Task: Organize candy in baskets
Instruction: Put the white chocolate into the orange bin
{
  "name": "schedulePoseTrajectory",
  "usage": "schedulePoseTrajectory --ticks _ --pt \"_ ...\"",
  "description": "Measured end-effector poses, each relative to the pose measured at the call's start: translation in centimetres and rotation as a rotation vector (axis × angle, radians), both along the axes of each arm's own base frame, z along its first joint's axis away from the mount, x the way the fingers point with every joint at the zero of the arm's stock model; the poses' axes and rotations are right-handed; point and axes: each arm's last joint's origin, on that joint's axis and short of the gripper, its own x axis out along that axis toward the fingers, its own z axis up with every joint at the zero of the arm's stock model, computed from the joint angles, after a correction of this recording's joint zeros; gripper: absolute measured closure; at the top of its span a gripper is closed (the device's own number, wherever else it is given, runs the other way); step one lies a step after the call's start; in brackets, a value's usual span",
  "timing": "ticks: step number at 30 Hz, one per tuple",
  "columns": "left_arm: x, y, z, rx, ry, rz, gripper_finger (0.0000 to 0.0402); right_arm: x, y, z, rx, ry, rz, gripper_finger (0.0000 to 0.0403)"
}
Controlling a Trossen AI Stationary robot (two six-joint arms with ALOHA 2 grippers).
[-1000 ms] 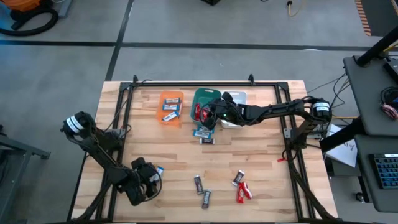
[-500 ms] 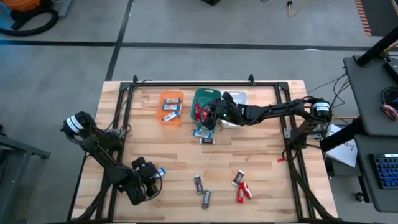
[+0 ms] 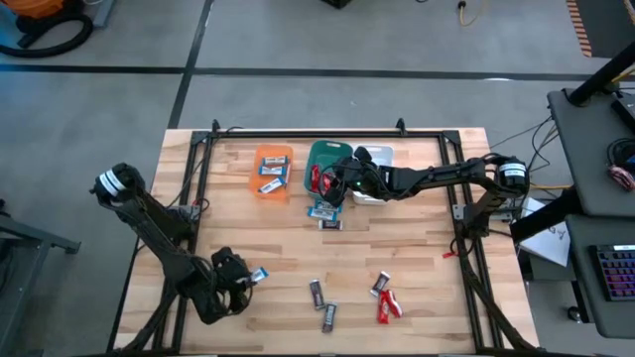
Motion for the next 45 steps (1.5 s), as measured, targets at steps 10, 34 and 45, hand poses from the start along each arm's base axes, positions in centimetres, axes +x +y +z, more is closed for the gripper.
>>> schedulePoseTrajectory --ticks 10,34,45 --pt "3.0 5.2 3.7 0.111 -0.14 0.127 0.0311 0.0 0.0 0.0 -0.002 0.002 0.001 0.0216" --pt "6.3 25.3 6.2 0.362 0.019 0.404 0.0311 -0.2 0.2 0.1 0.071 -0.008 0.037 0.0216" --pt "6.7 30.1 3.7 0.326 0.104 0.394 0.0311 -1.3 0.4 0.9 0.109 0.027 0.016 0.0216"
